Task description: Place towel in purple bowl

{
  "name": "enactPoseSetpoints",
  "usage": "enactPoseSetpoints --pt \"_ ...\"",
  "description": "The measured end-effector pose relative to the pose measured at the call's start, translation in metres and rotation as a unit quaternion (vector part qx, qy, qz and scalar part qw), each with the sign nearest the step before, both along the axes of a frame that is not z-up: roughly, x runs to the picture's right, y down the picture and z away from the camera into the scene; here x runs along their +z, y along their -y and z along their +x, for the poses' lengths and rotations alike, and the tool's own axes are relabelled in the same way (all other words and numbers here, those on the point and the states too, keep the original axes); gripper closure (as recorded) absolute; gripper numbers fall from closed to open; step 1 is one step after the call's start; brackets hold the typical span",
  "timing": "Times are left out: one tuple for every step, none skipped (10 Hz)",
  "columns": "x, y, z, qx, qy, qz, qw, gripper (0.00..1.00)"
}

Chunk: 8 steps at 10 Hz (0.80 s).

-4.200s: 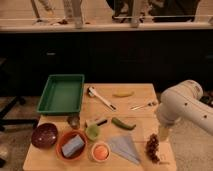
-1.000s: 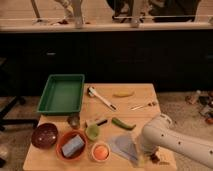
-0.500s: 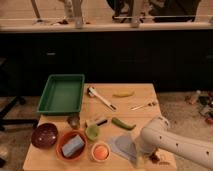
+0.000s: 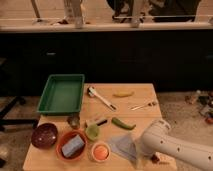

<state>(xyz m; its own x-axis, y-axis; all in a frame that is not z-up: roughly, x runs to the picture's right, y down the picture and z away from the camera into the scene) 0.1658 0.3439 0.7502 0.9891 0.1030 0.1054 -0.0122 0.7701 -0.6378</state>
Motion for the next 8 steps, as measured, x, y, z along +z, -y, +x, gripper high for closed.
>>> enactPoseSetpoints --pt "0.0005 -0.0004 -0.0004 0.0 0.002 0.002 1.0 0.22" --pt "0.0012 -0.0011 -0.001 -0.001 0.005 0.002 1.0 0.31" --pt "0.0019 -0.0017 -0.0007 -0.002 0.006 0.003 1.0 0.4" --pt "0.0027 -0.0013 -0.0003 -0.001 0.008 0.003 1.0 0.51" --pt "0.0033 -0.0012 0.0001 0.0 0.008 0.003 1.0 0.63" --pt "0.0038 -0.001 0.0 0.0 0.009 0.003 1.0 0.72" --pt "0.0032 0.0002 -0.0003 -0.001 0.009 0.004 0.9999 0.81" --pt "0.0016 0.0008 -0.0001 -0.004 0.01 0.002 0.9999 0.92"
